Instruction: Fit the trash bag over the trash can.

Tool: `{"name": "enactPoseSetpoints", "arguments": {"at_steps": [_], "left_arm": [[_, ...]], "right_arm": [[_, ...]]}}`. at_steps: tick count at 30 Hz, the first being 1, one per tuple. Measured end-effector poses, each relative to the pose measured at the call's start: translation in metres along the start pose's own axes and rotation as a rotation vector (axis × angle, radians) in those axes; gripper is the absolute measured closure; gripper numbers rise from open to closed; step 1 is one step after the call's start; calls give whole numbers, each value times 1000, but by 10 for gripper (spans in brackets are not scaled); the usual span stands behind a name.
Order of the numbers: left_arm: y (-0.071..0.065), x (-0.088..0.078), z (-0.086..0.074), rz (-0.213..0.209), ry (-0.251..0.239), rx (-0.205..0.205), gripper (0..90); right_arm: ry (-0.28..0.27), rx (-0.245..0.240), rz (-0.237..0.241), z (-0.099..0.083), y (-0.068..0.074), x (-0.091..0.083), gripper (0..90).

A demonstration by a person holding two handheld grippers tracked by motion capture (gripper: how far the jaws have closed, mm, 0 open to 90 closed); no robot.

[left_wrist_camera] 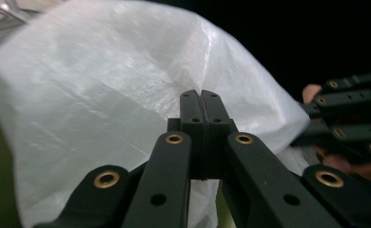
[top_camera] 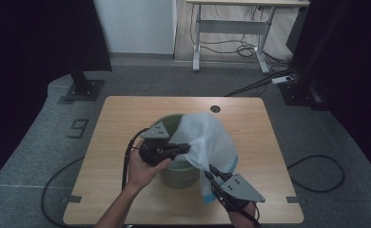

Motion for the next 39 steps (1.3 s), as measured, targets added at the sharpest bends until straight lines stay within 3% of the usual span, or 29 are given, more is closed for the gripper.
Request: {"name": "enactPoseSetpoints", "arguments": {"at_steps": [2,4,9,17,23,32,39], "left_arm": [[8,-7,-1,17,-13,-18,898],[16,-13,-4,29,-24,-39,898],[34,-28,-11,49,-49,-81,898],[57,-47,-25,82,-73,-139,898],[67,-52,-33,102,-67,-159,898],[78,-54,-39,119,-57,-187,897],[80,-49,-39,111,-45,-195,897]], "right_arm": [[-55,3,76,2,6,-6,598],[-96,36,106,3,5,-14,502],[-182,114,152,0,-8,-37,421],[-131,199,40,-28,-48,-42,379],[-119,205,13,-36,-55,-36,391],[-102,221,-42,-33,-63,-27,465],[-113,229,-43,-17,-62,-19,650]]}}
Point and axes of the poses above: each handheld gripper's, and its own axes: x roughly forward along the jaws, z roughly out of its top, y roughly to its left, the point moved 10 cm from there along x, roughly forward along the jaws, and after that the axes turned 15 degrees about y, right-handed, at the moved point
